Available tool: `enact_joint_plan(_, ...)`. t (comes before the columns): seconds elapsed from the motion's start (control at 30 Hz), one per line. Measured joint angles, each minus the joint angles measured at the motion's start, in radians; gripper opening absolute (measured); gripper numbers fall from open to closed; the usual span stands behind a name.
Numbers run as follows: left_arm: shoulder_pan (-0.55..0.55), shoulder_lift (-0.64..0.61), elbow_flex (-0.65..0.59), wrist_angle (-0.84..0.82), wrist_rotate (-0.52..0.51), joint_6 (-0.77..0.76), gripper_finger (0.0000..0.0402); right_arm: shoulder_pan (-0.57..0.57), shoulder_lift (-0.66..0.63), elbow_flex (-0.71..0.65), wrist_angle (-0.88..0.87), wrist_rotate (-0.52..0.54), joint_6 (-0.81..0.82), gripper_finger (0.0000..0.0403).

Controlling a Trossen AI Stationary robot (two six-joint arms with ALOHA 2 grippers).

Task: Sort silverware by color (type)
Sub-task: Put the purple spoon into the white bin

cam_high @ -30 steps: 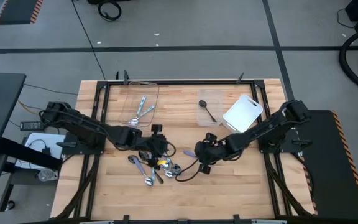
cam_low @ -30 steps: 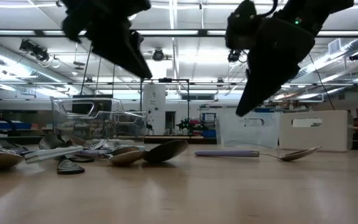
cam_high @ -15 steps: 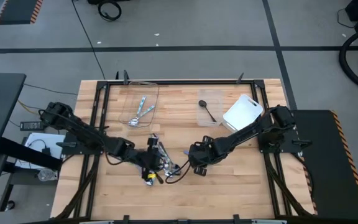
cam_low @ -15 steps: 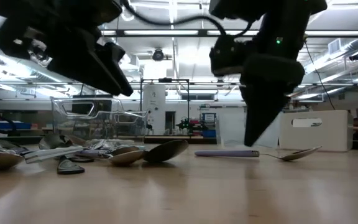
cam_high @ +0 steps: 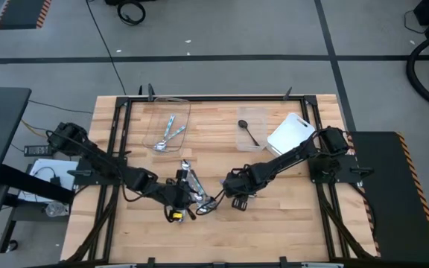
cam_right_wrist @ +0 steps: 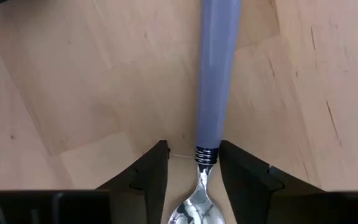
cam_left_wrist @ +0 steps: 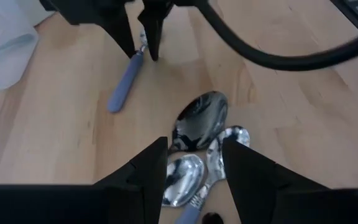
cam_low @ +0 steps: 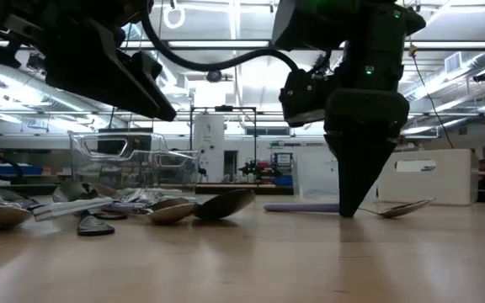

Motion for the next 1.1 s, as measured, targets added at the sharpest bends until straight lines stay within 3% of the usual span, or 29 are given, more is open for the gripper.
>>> enact_joint_plan(0.37,0.002,0.0,0.0,-0.016,0.0,0.001,0.0162,-0.003,-0.006,-0.002,0.005,-0.025,-0.003,0.0038)
enact_joint_plan(0.57,0.002,0.0,0.0,-0.033,-0.001,0.002,0.0162,-0.012,-0.039,-0.001,-0.062,-0.047,0.02,0.0038)
enact_joint_plan(0.73,0.002,0.0,0.0,-0.06,-0.024,-0.006,0.0162,-0.012,-0.099,0.003,-0.086,-0.003,0.023,0.0038)
enact_joint_plan(0.9,0.002,0.0,0.0,-0.065,-0.028,-0.007,0.0162,-0.019,-0.166,0.002,-0.143,0.061,0.055,0.0038)
enact_joint_plan(1.1,0.002,0.0,0.0,-0.066,-0.03,-0.007,0.0162,-0.026,-0.29,0.003,-0.279,0.213,0.133,0.0038)
